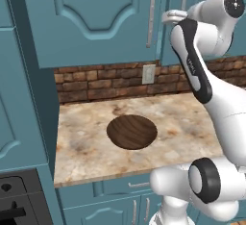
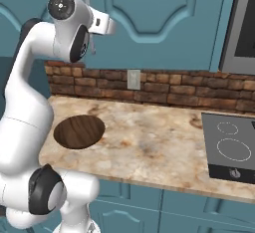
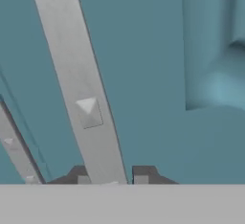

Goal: Open the cabinet and setup a tea strainer by placing it in the bowl upright.

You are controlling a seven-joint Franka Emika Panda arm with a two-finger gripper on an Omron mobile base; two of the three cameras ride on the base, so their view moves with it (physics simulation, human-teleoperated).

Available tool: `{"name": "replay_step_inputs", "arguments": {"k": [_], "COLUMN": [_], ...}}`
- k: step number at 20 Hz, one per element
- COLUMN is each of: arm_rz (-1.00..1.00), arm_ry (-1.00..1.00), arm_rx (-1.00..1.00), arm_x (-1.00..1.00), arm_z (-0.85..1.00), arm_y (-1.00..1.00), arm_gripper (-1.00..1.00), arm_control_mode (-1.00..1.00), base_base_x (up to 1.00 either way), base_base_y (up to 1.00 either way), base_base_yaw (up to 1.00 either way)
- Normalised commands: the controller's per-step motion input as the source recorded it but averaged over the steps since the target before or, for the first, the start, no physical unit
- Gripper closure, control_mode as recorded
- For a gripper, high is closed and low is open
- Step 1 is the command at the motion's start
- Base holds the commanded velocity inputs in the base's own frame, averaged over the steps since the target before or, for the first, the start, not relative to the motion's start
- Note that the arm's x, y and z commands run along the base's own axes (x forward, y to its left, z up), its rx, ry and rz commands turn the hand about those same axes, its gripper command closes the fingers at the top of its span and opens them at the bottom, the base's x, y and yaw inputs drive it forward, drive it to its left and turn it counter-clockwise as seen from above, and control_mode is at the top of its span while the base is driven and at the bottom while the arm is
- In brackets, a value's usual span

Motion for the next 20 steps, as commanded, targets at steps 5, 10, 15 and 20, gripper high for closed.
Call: {"name": "replay_step_inputs", "arguments": {"k": [5,10,15,20], "arm_rz": [0.05,0.06,0.02,0.01], "arm_ry": [0.13,0.13,0.17,0.02], "arm_rx": [0.03,0.02,0.01,0.00], "arm_x": [-0.77,-0.96,-0.99,-1.00], "arm_z": [0.00,0.01,0.00,-0.06], "arm_y": [-0.62,-0.59,-0.49,-0.41], "arm_gripper": [1.00,1.00,1.00,1.00], "arm_control_mode": [-1.00,-1.00,-1.00,-1.00], "base_base_x": [0.00,0.00,0.00,0.00], "base_base_y": [0.00,0.00,0.00,0.00], "base_base_yaw": [0.00,0.00,0.00,0.00]}}
